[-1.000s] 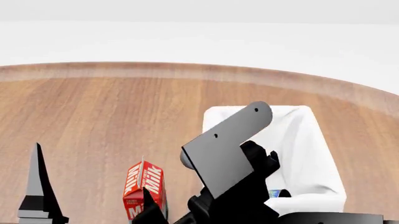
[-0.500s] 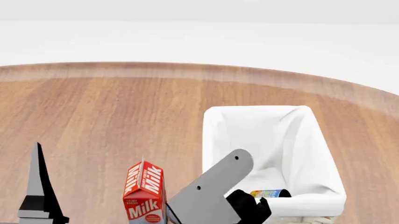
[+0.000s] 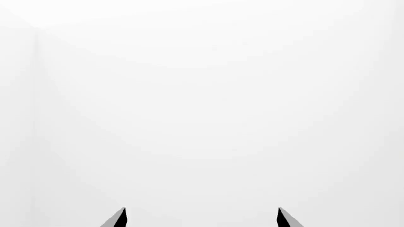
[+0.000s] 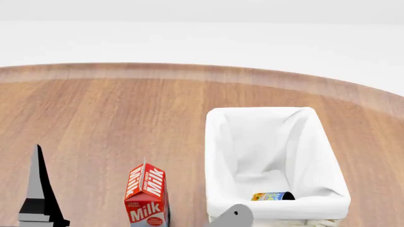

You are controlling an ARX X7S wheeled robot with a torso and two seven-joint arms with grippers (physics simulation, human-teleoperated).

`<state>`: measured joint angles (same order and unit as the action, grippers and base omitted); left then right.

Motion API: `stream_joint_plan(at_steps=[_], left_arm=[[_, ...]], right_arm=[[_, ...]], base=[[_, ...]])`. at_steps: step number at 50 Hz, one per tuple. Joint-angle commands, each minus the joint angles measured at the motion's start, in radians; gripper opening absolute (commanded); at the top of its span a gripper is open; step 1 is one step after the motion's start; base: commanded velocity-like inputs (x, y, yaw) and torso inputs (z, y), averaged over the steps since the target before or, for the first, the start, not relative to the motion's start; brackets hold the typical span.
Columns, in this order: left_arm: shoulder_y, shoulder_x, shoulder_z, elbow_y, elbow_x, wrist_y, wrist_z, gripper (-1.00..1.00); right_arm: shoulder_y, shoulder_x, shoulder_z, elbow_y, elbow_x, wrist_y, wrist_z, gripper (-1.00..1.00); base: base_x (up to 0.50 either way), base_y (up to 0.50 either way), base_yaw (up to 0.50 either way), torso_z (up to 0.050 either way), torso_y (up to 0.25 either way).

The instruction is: Pick up the alphabet soup and the tomato sauce, and put them in the basket.

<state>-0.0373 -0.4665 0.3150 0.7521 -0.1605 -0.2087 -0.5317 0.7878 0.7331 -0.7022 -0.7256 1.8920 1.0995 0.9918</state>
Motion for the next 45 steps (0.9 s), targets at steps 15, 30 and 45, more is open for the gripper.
stream_joint_plan(at_steps=[15, 30, 45], left_arm=[[0.0, -0.002, 0.006, 0.001, 0.002, 0.001, -0.006, 1.0], [0.0, -0.005, 0.008, 0.01, 0.002, -0.002, -0.01, 1.0], [0.003, -0.006, 0.008, -0.004, -0.001, 0.012, -0.01, 1.0]], right_arm=[[-0.2, 0.015, -0.114, -0.106, -0.015, -0.054, 0.171, 1.0], [-0.324, 0.036, -0.126, -0.121, -0.118, -0.076, 0.137, 1.0], [-0.363, -0.034, -0.193, -0.099, -0.282, -0.022, 0.08, 1.0]], base=[[0.0, 0.0, 0.0, 0.0, 0.0], [0.0, 0.0, 0.0, 0.0, 0.0], [0.0, 0.0, 0.0, 0.0, 0.0]])
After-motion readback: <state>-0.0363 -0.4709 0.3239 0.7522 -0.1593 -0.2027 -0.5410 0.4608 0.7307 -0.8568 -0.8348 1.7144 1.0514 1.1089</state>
